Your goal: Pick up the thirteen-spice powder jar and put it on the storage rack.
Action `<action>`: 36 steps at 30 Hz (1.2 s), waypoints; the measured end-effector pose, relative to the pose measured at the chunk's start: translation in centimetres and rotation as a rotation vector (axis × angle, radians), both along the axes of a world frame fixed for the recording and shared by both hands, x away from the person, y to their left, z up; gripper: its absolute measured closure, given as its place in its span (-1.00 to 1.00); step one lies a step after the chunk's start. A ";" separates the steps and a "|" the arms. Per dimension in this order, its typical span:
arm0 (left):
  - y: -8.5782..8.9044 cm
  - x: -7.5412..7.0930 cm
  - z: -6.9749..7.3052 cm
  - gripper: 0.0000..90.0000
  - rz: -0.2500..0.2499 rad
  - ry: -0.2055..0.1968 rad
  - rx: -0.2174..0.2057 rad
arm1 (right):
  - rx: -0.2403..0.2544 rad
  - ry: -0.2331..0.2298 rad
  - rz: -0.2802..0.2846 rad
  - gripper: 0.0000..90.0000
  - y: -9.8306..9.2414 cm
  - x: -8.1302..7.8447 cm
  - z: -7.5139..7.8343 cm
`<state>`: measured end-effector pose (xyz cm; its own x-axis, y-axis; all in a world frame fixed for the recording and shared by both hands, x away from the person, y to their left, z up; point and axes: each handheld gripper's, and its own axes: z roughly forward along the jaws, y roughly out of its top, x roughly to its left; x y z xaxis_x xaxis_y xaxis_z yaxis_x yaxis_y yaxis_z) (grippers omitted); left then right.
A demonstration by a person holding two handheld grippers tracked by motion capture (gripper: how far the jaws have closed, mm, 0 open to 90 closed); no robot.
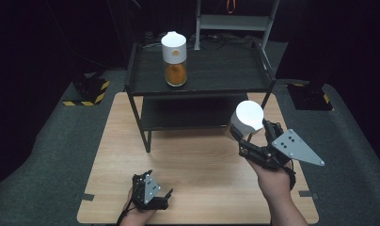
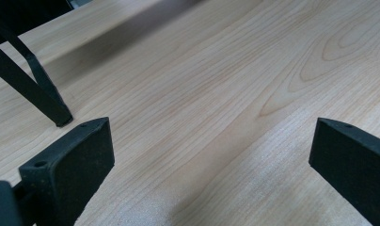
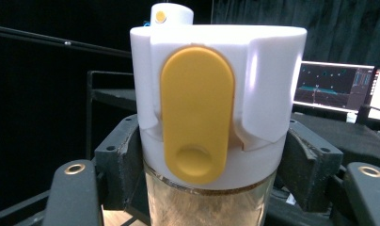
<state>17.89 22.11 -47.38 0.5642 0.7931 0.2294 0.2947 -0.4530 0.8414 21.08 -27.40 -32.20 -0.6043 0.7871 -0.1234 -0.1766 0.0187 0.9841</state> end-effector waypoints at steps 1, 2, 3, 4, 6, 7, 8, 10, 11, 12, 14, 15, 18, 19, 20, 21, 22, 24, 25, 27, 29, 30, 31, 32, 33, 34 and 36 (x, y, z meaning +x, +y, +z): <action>0.0 0.0 0.0 -0.99 0.000 0.000 -0.001 | 0.000 -0.002 -0.003 -0.33 0.0 0.0 0.2; 0.0 0.0 0.0 -0.99 0.001 0.000 -0.001 | 0.004 -0.003 -0.005 -0.33 0.1 0.1 0.5; 0.0 0.0 0.0 -0.99 0.001 0.000 -0.001 | 0.004 -0.003 -0.005 -0.33 0.1 0.1 0.5; 0.0 0.0 0.0 -0.99 0.000 0.001 -0.001 | 0.009 -0.002 -0.009 -0.33 0.1 0.2 0.9; 0.0 0.0 0.0 -0.99 0.000 -0.002 -0.001 | 0.010 -0.004 -0.010 -0.33 0.1 0.3 1.1; 0.0 0.0 0.0 -0.99 0.000 -0.001 -0.001 | 0.012 -0.006 -0.011 -0.33 0.2 0.3 1.3; 0.0 0.0 0.0 -0.99 0.000 -0.002 0.000 | 0.014 -0.010 -0.011 -0.33 0.2 0.5 1.6; 0.0 0.0 0.0 -0.99 -0.001 -0.002 0.001 | 0.018 -0.013 -0.013 -0.33 0.2 0.6 2.1; 0.0 0.0 0.0 -0.99 -0.002 -0.003 0.002 | 0.020 -0.013 -0.013 -0.33 0.2 0.7 2.3; 0.0 0.0 0.0 -0.99 -0.002 -0.003 0.002 | 0.020 -0.013 -0.013 -0.33 0.2 0.7 2.3; 0.0 0.0 0.0 -0.99 -0.003 -0.003 0.002 | 0.024 -0.014 -0.015 -0.33 0.3 0.9 2.8; 0.0 0.0 0.0 -0.99 -0.003 -0.003 0.000 | 0.027 -0.016 -0.017 -0.33 0.3 1.1 3.1; 0.1 0.0 0.0 -0.99 -0.002 -0.003 -0.001 | 0.034 -0.018 -0.020 -0.33 0.4 1.4 4.0; 0.1 0.0 0.0 -0.99 -0.004 -0.003 -0.002 | 0.035 -0.019 -0.021 -0.33 0.5 1.5 4.1; 0.1 0.0 0.0 -0.99 -0.004 -0.003 -0.002 | 0.036 -0.019 -0.023 -0.33 0.5 1.6 4.3; 0.1 0.0 0.0 -0.99 -0.005 -0.004 -0.002 | 0.036 -0.019 -0.023 -0.33 0.5 1.6 4.3; 0.1 0.0 0.0 -0.99 -0.005 -0.004 -0.002 | 0.036 -0.024 -0.032 -0.33 0.7 1.8 4.7; 0.1 0.0 0.0 -0.99 -0.005 -0.004 -0.002 | 0.037 -0.024 -0.034 -0.33 0.8 2.0 4.9; 0.1 0.0 -0.1 -0.99 -0.005 -0.004 -0.002 | 0.037 -0.024 -0.038 -0.33 0.9 2.2 5.2; 0.1 -0.1 -0.1 -0.99 -0.006 -0.006 -0.002 | 0.037 -0.025 -0.041 -0.33 1.0 2.4 5.3; 0.1 -0.1 -0.1 -0.99 -0.008 -0.008 0.000 | 0.034 -0.025 -0.051 -0.33 1.2 2.8 5.8; 0.1 -0.1 -0.1 -0.99 -0.008 -0.008 0.000 | 0.033 -0.023 -0.054 -0.33 1.3 3.0 6.0; 0.1 -0.1 -0.1 -0.99 -0.008 -0.009 0.001 | 0.031 -0.020 -0.056 -0.33 1.4 3.2 6.1; 0.1 -0.1 -0.1 -0.99 -0.008 -0.008 -0.002 | 0.031 -0.018 -0.058 -0.33 1.5 3.4 6.3; 0.1 -0.1 -0.1 -0.99 -0.008 -0.008 -0.002 | 0.031 -0.018 -0.058 -0.33 1.5 3.4 6.3; 0.1 -0.1 -0.1 -0.99 -0.008 -0.007 -0.003 | 0.032 -0.010 -0.062 -0.33 1.6 3.9 6.6; 0.2 -0.1 -0.1 -0.99 -0.009 -0.006 -0.005 | 0.035 -0.001 -0.065 -0.33 1.8 4.4 6.8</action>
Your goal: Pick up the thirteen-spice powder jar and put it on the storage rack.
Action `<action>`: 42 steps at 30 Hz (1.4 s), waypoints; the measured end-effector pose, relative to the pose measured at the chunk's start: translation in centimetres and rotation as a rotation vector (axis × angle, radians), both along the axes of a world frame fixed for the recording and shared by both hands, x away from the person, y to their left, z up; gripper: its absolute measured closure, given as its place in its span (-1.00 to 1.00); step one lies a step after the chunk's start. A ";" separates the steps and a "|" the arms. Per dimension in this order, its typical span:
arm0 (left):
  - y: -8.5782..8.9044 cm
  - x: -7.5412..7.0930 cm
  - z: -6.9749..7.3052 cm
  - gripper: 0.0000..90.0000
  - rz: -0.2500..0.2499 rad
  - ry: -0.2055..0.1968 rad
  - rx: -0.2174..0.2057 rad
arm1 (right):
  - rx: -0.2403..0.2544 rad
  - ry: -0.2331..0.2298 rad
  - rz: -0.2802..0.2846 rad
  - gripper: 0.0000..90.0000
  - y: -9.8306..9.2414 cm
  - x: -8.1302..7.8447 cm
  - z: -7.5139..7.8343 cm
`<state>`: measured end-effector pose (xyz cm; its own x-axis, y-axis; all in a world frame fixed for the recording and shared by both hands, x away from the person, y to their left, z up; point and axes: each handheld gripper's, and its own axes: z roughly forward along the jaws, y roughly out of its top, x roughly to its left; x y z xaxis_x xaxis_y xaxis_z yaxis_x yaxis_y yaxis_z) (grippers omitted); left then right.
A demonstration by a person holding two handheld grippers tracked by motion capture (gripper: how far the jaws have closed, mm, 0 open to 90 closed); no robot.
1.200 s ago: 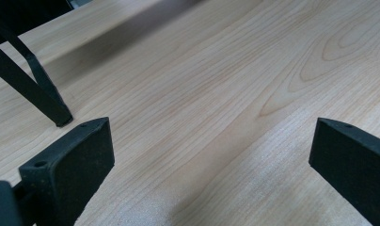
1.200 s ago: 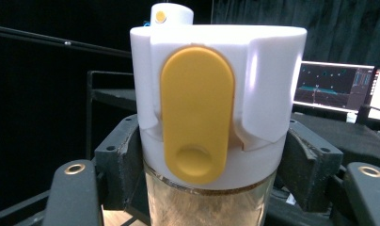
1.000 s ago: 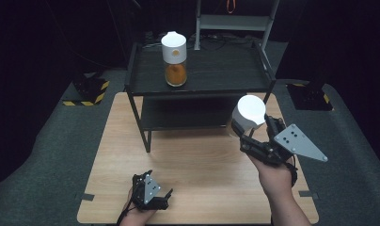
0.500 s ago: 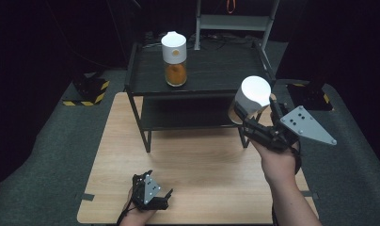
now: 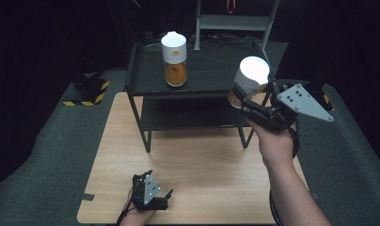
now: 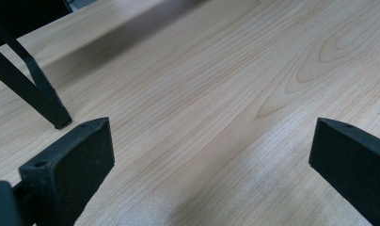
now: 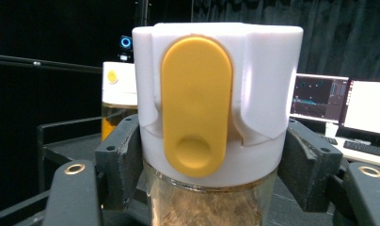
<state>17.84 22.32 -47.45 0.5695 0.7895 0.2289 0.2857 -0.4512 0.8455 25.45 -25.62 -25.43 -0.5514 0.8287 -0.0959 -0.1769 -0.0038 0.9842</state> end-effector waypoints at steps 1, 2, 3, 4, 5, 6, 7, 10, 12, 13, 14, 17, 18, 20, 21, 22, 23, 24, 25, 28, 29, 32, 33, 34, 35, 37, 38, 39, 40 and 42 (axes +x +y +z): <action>0.0 0.0 0.0 -0.99 0.000 0.000 -0.001 | 0.001 0.004 0.000 -0.33 0.1 0.3 0.1; 0.0 0.0 0.0 -0.99 0.000 0.000 -0.001 | 0.001 0.010 -0.002 -0.33 0.1 0.5 0.3; 0.0 0.0 0.0 -0.99 -0.001 0.001 -0.003 | 0.001 0.010 -0.002 -0.33 0.1 0.5 0.3; 0.0 0.0 0.0 -0.99 -0.001 0.001 -0.003 | 0.002 0.017 -0.005 -0.33 0.3 1.0 0.5; 0.0 0.0 0.0 -0.99 -0.001 0.000 -0.003 | 0.002 0.017 -0.005 -0.33 0.3 1.0 0.5; 0.0 0.0 0.0 -0.99 -0.001 0.000 -0.003 | 0.001 0.020 -0.009 -0.33 0.4 1.3 0.7; 0.0 0.0 0.0 -0.99 -0.001 0.000 -0.004 | 0.001 0.023 -0.013 -0.33 0.6 1.6 0.9; 0.0 0.0 0.0 -0.99 -0.001 0.001 -0.002 | 0.006 0.032 -0.023 -0.33 1.0 2.5 1.4; 0.0 0.0 0.0 -0.99 -0.001 0.002 -0.005 | 0.007 0.032 -0.026 -0.33 1.2 2.7 1.6; 0.1 0.0 0.0 -0.99 -0.001 0.002 -0.007 | 0.009 0.034 -0.028 -0.33 1.3 3.0 1.7; 0.1 0.0 -0.1 -0.99 -0.003 0.000 -0.009 | 0.004 0.035 -0.032 -0.33 1.6 3.4 1.9; 0.2 0.0 -0.1 -0.99 -0.002 0.000 -0.012 | -0.003 0.038 -0.034 -0.33 1.9 3.8 2.1; 0.2 0.0 -0.1 -0.99 -0.002 0.001 -0.013 | -0.001 0.041 -0.034 -0.33 2.0 4.0 2.1; 0.2 0.0 -0.1 -0.99 -0.002 0.000 -0.014 | -0.004 0.049 -0.036 -0.33 2.4 4.5 2.3; 0.2 0.0 -0.1 -0.99 -0.002 0.001 -0.015 | -0.004 0.049 -0.036 -0.33 2.4 4.5 2.3; 0.2 0.0 -0.1 -0.99 -0.002 0.000 -0.016 | -0.015 0.052 -0.039 -0.33 2.8 4.9 2.4; 0.2 0.0 -0.1 -0.99 -0.002 0.000 -0.016 | -0.015 0.052 -0.039 -0.33 2.8 4.9 2.4; 0.2 0.0 -0.1 -0.99 -0.002 0.000 -0.016 | -0.020 0.054 -0.040 -0.33 3.1 5.2 2.5; 0.2 0.0 -0.1 -0.99 -0.001 0.000 -0.016 | -0.020 0.056 -0.042 -0.33 3.3 5.4 2.6; 0.3 0.0 -0.1 -0.99 -0.003 0.001 -0.020 | -0.022 0.067 -0.047 -0.33 3.6 6.0 2.8; 0.3 0.0 -0.1 -0.99 -0.003 0.001 -0.021 | -0.021 0.070 -0.049 -0.33 3.7 6.2 2.8; 0.4 0.0 -0.1 -0.99 -0.004 0.001 -0.023 | -0.021 0.073 -0.054 -0.33 4.0 6.7 2.8; 0.4 0.0 -0.1 -0.99 -0.004 0.001 -0.023 | -0.021 0.073 -0.054 -0.33 4.0 6.7 2.8; 0.4 0.0 -0.1 -0.99 -0.005 0.001 -0.024 | -0.027 0.076 -0.057 -0.33 4.1 6.9 2.9; 0.4 0.0 -0.1 -0.99 -0.005 0.001 -0.024 | -0.028 0.075 -0.063 -0.33 4.3 7.1 2.9; 0.4 0.0 -0.1 -0.99 -0.005 0.002 -0.025 | -0.024 0.077 -0.065 -0.33 4.3 7.2 2.9; 0.4 0.0 -0.1 -0.99 -0.005 0.002 -0.026 | -0.018 0.081 -0.066 -0.33 4.4 7.4 2.8; 0.4 0.0 -0.1 -0.99 -0.005 0.002 -0.026 | -0.018 0.081 -0.066 -0.33 4.4 7.4 2.8; 0.4 0.0 -0.1 -0.99 -0.005 0.002 -0.026 | -0.017 0.081 -0.066 -0.33 4.5 7.6 2.8; 0.4 0.0 -0.1 -0.99 -0.005 0.001 -0.026 | -0.014 0.083 -0.070 -0.33 4.6 7.7 2.7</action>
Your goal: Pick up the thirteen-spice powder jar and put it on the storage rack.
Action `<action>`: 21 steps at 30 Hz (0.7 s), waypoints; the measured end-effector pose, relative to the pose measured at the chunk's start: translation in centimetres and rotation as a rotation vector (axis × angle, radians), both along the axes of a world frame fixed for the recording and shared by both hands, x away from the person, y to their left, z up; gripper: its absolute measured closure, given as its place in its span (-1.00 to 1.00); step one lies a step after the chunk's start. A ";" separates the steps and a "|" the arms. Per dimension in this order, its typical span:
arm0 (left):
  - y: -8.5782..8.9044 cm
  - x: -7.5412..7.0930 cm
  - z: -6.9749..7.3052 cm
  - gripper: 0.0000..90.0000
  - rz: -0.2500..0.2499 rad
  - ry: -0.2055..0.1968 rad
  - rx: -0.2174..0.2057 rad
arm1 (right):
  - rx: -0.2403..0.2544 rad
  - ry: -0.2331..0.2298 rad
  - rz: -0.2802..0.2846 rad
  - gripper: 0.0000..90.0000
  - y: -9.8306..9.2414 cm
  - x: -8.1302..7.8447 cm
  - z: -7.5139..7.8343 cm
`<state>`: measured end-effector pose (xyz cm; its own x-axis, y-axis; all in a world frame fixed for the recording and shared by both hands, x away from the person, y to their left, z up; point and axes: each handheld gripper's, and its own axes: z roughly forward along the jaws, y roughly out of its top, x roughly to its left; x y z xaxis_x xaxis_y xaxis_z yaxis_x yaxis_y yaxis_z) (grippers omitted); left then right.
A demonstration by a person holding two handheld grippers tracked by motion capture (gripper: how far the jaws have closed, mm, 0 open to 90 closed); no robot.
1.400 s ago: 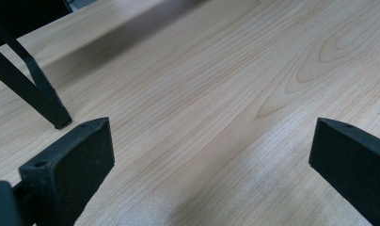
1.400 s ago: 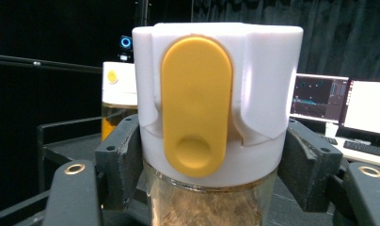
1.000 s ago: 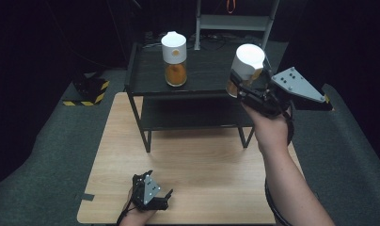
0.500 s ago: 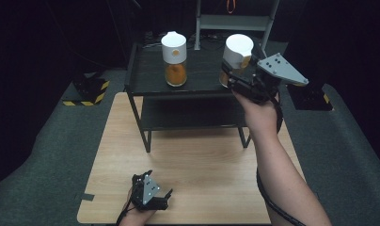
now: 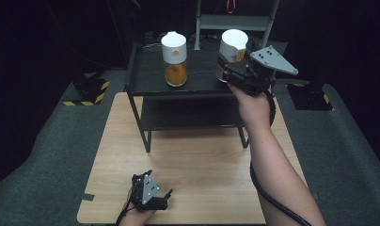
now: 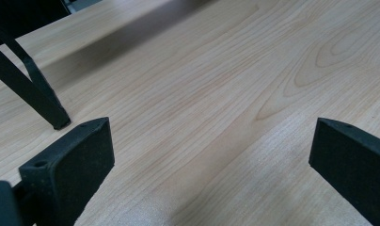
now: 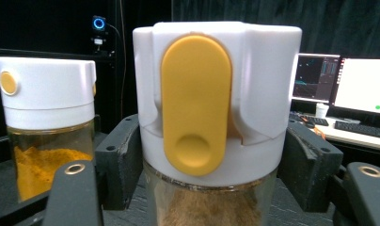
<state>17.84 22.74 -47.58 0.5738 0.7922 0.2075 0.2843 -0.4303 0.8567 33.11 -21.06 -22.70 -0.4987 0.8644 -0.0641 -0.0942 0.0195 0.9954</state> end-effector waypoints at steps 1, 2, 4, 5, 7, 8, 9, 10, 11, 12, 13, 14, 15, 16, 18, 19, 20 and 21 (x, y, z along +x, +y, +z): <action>0.0 0.0 0.0 -0.99 0.000 0.000 0.000 | 0.000 0.007 -0.001 -0.33 0.0 0.2 0.0; 0.0 0.0 0.0 -0.99 0.000 0.000 0.000 | -0.004 0.010 -0.003 -0.33 0.1 0.3 0.0; 0.0 0.0 0.0 -0.99 -0.001 -0.001 -0.001 | -0.007 0.015 -0.006 -0.33 0.1 0.5 0.0; 0.0 0.0 0.0 -0.99 -0.001 -0.001 -0.001 | -0.007 0.015 -0.006 -0.33 0.1 0.5 0.0; 0.1 0.0 0.0 -0.99 0.000 -0.001 -0.003 | 0.006 0.029 -0.004 -0.33 0.0 0.8 -0.2; 0.1 0.0 0.0 -0.99 0.001 0.000 -0.005 | 0.014 0.034 -0.002 -0.33 0.0 0.8 -0.2; 0.1 0.0 0.0 -0.99 0.001 0.000 -0.005 | 0.014 0.034 -0.002 -0.33 0.0 0.8 -0.2; 0.1 0.0 0.0 -0.99 0.000 0.000 -0.004 | 0.010 0.035 -0.002 -0.33 -0.1 0.9 -0.3; 0.1 0.0 0.0 -0.99 0.000 0.000 -0.003 | 0.008 0.037 -0.003 -0.33 0.0 1.0 -0.3; 0.1 0.0 0.0 -0.99 0.000 -0.001 -0.004 | 0.008 0.037 -0.003 -0.33 0.0 1.0 -0.3; 0.1 0.0 0.0 -0.99 -0.001 0.000 -0.003 | 0.008 0.042 0.000 -0.33 0.0 1.1 -0.3; 0.1 0.0 0.0 -0.99 0.000 0.000 -0.003 | 0.009 0.042 0.000 -0.33 0.0 1.2 -0.3; 0.1 0.0 0.0 -0.99 0.000 0.000 -0.003 | 0.009 0.042 0.000 -0.33 0.0 1.2 -0.3; 0.1 0.0 0.0 -0.99 0.000 -0.001 -0.004 | 0.014 0.045 0.002 -0.33 0.0 1.2 -0.3; 0.1 0.0 0.0 -0.99 0.000 0.000 -0.006 | 0.013 0.050 0.004 -0.33 0.0 1.3 -0.3; 0.1 0.0 0.0 -0.99 0.001 0.001 -0.006 | 0.007 0.051 0.005 -0.33 0.1 1.4 -0.3; 0.1 0.0 0.0 -0.99 0.001 0.001 -0.007 | 0.007 0.053 0.006 -0.33 0.1 1.5 -0.3; 0.1 0.0 0.0 -0.99 0.001 0.001 -0.007 | 0.007 0.053 0.006 -0.33 0.1 1.5 -0.3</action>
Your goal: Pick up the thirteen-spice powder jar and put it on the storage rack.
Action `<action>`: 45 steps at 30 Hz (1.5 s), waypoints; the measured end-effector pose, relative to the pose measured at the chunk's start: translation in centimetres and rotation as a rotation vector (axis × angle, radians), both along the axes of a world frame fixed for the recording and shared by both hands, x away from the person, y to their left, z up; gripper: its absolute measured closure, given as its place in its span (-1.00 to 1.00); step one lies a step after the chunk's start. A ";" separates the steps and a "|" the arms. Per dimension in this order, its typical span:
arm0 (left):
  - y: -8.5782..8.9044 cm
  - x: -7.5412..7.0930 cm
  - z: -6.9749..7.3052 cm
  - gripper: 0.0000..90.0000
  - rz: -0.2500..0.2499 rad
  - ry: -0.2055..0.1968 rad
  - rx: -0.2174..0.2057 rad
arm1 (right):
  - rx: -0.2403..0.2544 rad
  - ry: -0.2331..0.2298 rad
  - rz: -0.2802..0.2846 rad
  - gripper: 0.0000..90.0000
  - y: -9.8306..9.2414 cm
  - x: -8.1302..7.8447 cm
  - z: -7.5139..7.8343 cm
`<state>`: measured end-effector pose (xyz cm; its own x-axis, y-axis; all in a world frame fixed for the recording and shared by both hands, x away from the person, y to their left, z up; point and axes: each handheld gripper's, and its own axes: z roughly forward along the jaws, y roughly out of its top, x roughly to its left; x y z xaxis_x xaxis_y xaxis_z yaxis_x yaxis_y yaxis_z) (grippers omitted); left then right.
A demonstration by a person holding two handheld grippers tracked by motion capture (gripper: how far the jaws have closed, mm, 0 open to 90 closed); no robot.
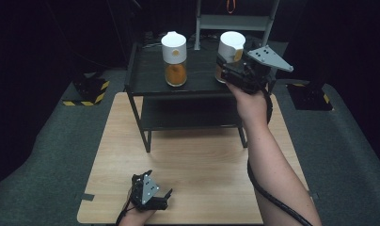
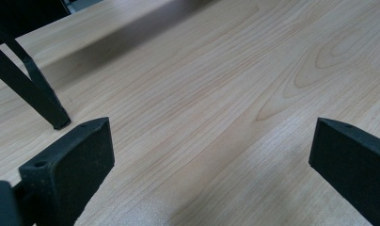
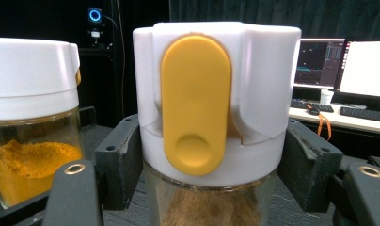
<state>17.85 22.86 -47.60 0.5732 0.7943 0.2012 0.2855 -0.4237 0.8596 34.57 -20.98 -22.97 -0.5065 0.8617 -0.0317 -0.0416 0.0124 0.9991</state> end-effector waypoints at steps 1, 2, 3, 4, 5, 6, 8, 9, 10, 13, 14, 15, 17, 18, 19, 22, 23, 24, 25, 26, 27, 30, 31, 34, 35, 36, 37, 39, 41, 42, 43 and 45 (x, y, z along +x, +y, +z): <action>0.0 0.0 0.0 -0.99 0.000 0.000 0.000 | 0.000 0.003 -0.001 -0.33 0.1 0.0 0.0; 0.0 0.0 0.0 -0.99 -0.001 -0.001 0.000 | 0.001 0.004 -0.001 -0.33 0.1 0.1 -0.1; 0.0 0.0 0.0 -0.99 -0.001 -0.001 0.000 | 0.001 0.005 -0.002 -0.33 0.1 0.1 -0.1; 0.0 0.0 0.0 -0.99 -0.001 -0.002 0.000 | 0.001 0.004 -0.002 -0.33 0.2 0.1 -0.1; 0.0 0.0 0.0 -0.99 -0.001 -0.002 -0.001 | 0.001 0.003 -0.003 -0.33 0.2 0.2 -0.2; 0.0 0.0 0.0 -0.99 -0.002 -0.003 -0.001 | 0.001 0.003 -0.003 -0.33 0.2 0.2 -0.2; 0.0 0.0 0.0 -0.99 -0.002 -0.003 -0.001 | 0.002 0.000 -0.003 -0.33 0.3 0.3 -0.3; 0.0 0.0 0.0 -0.99 -0.002 -0.002 0.000 | 0.002 -0.001 -0.005 -0.33 0.4 0.3 -0.3; 0.0 0.0 0.0 -0.99 -0.002 -0.002 0.000 | 0.011 0.004 -0.007 -0.33 0.4 0.4 -0.3; 0.0 0.0 0.0 -0.99 -0.004 -0.001 0.001 | 0.023 0.007 -0.005 -0.34 0.3 0.6 -0.4; 0.0 0.0 0.0 -0.99 -0.004 -0.001 0.000 | 0.025 0.007 -0.004 -0.34 0.2 0.7 -0.5; 0.1 0.0 0.0 -0.99 -0.003 -0.001 0.000 | 0.028 0.007 -0.004 -0.34 0.2 0.7 -0.5; 0.1 0.0 0.0 -0.99 -0.003 -0.001 -0.001 | 0.029 0.003 -0.007 -0.34 0.4 0.7 -0.6; 0.1 0.0 0.0 -0.99 -0.003 -0.001 -0.001 | 0.029 0.003 -0.007 -0.34 0.4 0.7 -0.6; 0.1 0.0 0.0 -0.99 -0.003 -0.001 -0.001 | 0.026 -0.001 -0.010 -0.34 0.4 0.6 -0.7; 0.0 0.0 0.0 -0.99 -0.003 -0.001 -0.001 | 0.019 -0.006 -0.016 -0.35 0.5 0.5 -0.9; 0.0 0.0 0.0 -0.99 -0.003 -0.001 0.001 | 0.018 -0.007 -0.017 -0.35 0.5 0.5 -0.9; 0.0 0.0 0.0 -0.99 -0.003 -0.001 0.001 | 0.018 -0.007 -0.017 -0.35 0.5 0.5 -0.9; 0.0 0.0 0.0 -0.99 -0.004 -0.002 0.001 | 0.016 -0.008 -0.017 -0.35 0.5 0.5 -0.9; 0.0 0.0 0.0 -0.99 -0.004 -0.002 0.001 | 0.015 -0.008 -0.017 -0.35 0.5 0.5 -0.9; 0.0 0.0 0.0 -0.99 -0.004 -0.002 0.001 | 0.014 -0.007 -0.017 -0.35 0.5 0.5 -0.9; 0.1 0.0 0.0 -0.99 -0.003 -0.002 0.000 | 0.009 -0.004 -0.019 -0.35 0.6 0.5 -0.7; 0.1 0.0 0.0 -0.99 -0.003 -0.002 -0.001 | 0.008 0.000 -0.019 -0.35 0.6 0.5 -0.6; 0.0 0.0 0.0 -0.99 -0.003 -0.002 0.000 | 0.004 0.009 -0.019 -0.35 0.6 0.5 -0.3; 0.0 0.0 0.0 -0.99 -0.003 -0.002 0.000 | 0.000 0.015 -0.018 -0.37 0.6 0.5 -0.1; 0.1 0.0 0.0 -0.99 -0.004 -0.002 0.000 | 0.000 0.015 -0.018 -0.37 0.6 0.5 -0.1; 0.0 0.0 0.0 -0.99 -0.004 -0.001 0.000 | 0.001 0.019 -0.020 -0.43 0.6 0.5 0.0; 0.0 0.0 0.0 -0.99 -0.003 0.000 0.000 | 0.004 0.020 -0.028 -0.52 0.6 0.4 0.1; 0.0 0.0 0.0 -0.99 -0.004 -0.001 0.000 | 0.002 0.018 -0.041 -0.63 0.8 0.2 0.2; 0.0 0.0 0.0 -0.99 -0.004 -0.001 0.000 | 0.002 0.018 -0.041 -0.63 0.8 0.2 0.2; 0.0 0.0 0.0 -0.99 -0.004 -0.001 0.001 | 0.004 0.013 -0.044 -0.69 0.8 0.1 0.2; 0.0 0.0 0.0 -0.99 -0.003 -0.001 0.001 | 0.006 0.015 -0.055 -0.84 1.0 -0.1 0.3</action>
<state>17.85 22.87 -47.60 0.5759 0.7920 0.2027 0.2835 -0.4260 0.8592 34.51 -20.01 -22.68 -0.4583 0.8886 -0.0194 -0.0256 0.0086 0.9996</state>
